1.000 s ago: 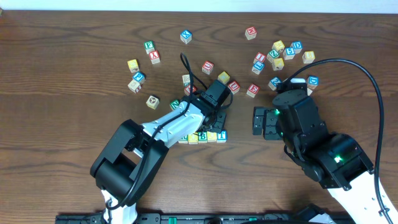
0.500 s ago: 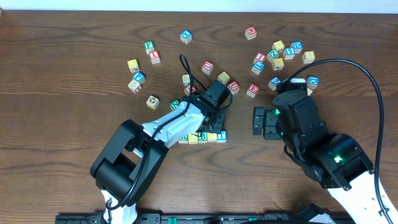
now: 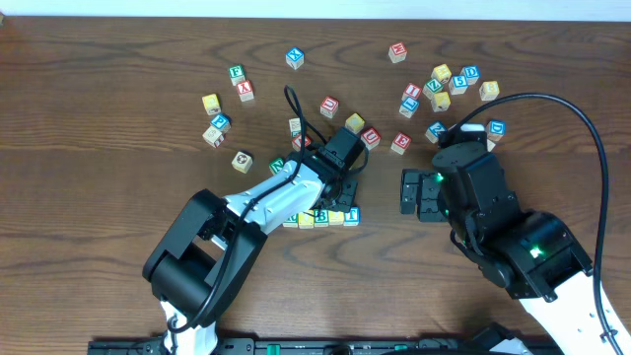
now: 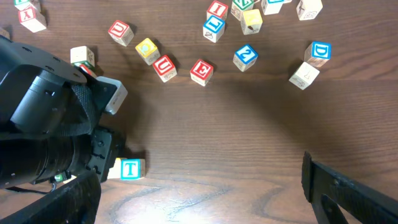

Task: Spell out ROBOT

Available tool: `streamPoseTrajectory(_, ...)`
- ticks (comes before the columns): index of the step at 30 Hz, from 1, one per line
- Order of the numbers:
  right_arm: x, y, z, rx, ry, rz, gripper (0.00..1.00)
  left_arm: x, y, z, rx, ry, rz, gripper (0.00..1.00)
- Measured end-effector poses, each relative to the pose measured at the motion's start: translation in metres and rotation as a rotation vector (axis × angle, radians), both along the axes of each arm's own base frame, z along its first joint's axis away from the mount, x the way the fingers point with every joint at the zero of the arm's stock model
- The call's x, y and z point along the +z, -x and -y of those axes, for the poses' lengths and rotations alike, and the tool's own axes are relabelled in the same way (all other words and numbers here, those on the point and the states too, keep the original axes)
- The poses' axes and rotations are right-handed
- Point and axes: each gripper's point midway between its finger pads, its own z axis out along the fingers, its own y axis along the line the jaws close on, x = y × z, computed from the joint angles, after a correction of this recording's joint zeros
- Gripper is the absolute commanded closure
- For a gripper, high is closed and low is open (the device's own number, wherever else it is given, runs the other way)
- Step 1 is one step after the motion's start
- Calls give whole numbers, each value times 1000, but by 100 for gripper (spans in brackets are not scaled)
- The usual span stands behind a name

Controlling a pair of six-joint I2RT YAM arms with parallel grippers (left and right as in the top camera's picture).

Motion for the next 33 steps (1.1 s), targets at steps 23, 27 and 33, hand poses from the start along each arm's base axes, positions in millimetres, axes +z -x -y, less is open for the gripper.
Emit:
streamPoseTrajectory(23,0,0,0,0,0,0,1,-1,8,-2,-5,-6,-36,93)
streamPoseTrajectory(27,0,0,0,0,0,0,1,-1,8,-2,-5,-7,-36,93)
streamPoseTrajectory(33,0,0,0,0,0,0,1,0,7,-2,-5,-3,-32,93)
